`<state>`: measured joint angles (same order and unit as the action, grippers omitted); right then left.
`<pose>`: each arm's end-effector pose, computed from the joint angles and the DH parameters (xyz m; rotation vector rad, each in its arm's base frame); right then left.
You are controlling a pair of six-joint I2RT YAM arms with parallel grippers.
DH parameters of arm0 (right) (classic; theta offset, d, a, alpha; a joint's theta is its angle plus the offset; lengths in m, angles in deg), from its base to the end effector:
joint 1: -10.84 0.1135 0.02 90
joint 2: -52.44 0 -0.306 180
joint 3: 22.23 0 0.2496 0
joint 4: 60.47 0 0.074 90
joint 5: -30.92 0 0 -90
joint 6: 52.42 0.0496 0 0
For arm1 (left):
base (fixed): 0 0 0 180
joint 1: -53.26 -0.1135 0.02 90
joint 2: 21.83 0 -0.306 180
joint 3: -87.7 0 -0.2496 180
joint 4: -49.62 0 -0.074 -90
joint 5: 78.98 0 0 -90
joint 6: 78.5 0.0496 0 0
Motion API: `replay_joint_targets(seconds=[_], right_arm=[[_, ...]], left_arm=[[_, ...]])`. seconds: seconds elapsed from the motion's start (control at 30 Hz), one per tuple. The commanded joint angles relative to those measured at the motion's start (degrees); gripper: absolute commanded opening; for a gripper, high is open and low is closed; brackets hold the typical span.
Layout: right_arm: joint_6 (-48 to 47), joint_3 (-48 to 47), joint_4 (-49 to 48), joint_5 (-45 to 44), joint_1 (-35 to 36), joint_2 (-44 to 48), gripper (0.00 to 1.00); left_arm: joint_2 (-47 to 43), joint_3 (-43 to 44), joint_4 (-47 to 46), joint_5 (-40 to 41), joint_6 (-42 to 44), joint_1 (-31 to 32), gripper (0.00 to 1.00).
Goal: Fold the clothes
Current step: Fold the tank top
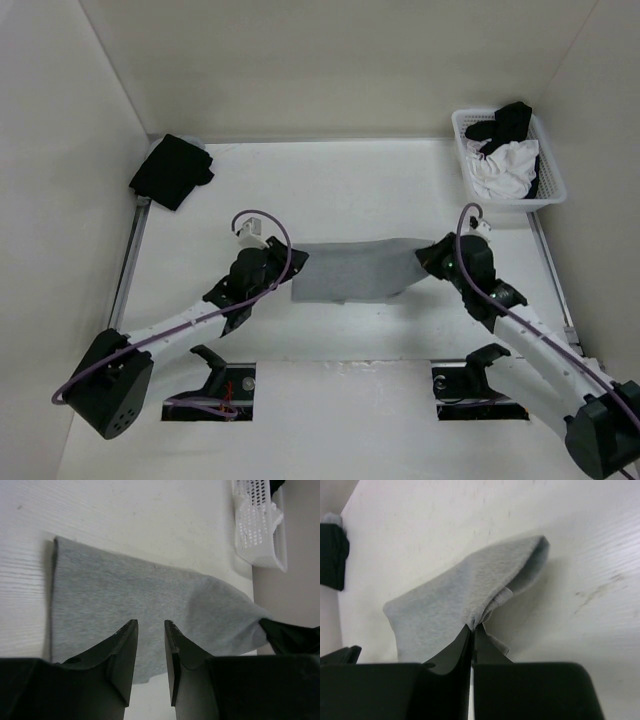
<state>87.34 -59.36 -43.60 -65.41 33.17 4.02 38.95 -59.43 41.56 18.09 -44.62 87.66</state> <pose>0.1597 0.0597 0.2353 0.5722 2.0476 0.6539 0.1743 -0.1120 0.2219 -0.4688 1.9763 -0.9238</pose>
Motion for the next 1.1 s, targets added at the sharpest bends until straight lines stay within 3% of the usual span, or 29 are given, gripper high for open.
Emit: replay_joint_targets(seconds=[0.0, 0.3, 0.5, 0.67, 0.7, 0.8, 0.9, 1.0, 1.07], right_arm=[[-8.79, -10.33, 13.72, -10.18, 2.31, 1.23, 0.0], [-14.51, -29.32, 17.25, -18.1, 23.66, -17.29, 0.0], [-13.46, -38.73, 19.01, -18.63, 32.28, -33.72, 0.01], [-12.05, -45.32, 18.05, -18.02, 39.05, -44.46, 0.17], [-11.97, -46.11, 17.0, -17.76, 40.28, -45.09, 0.19], [-12.4, -46.91, 15.32, -16.88, 42.22, -44.4, 0.41], [-11.88, -42.89, 13.92, -17.14, 42.23, -38.87, 0.49], [-10.3, -34.29, 9.54, -16.79, 39.25, -30.79, 0.5], [-8.63, -27.7, 5.76, -15.39, 36.53, -26.39, 0.38]], left_arm=[[0.49, 3.27, -5.71, 0.66, -0.83, 1.77, 0.26], [-4.16, 1.17, -3.34, 0.4, -2.77, 0.46, 0.26], [-10.49, -1.64, -0.18, -0.91, -3.12, -4.02, 0.26], [-15.5, -2.96, 3.16, -1.62, -3.12, -8.33, 0.27], [-16.03, -2.96, 3.6, -1.62, -3.03, -9.03, 0.27], [-15.17, -1.65, 3.7, -1.71, -2.77, -9.92, 0.27], [-12.44, -0.07, 2.38, -1.27, -2.68, -8.34, 0.27], [-8.67, 1.25, 0.1, -0.66, -2.51, -5.27, 0.27], [-5.77, 2.04, -1.48, -0.48, -2.33, -2.81, 0.27]])
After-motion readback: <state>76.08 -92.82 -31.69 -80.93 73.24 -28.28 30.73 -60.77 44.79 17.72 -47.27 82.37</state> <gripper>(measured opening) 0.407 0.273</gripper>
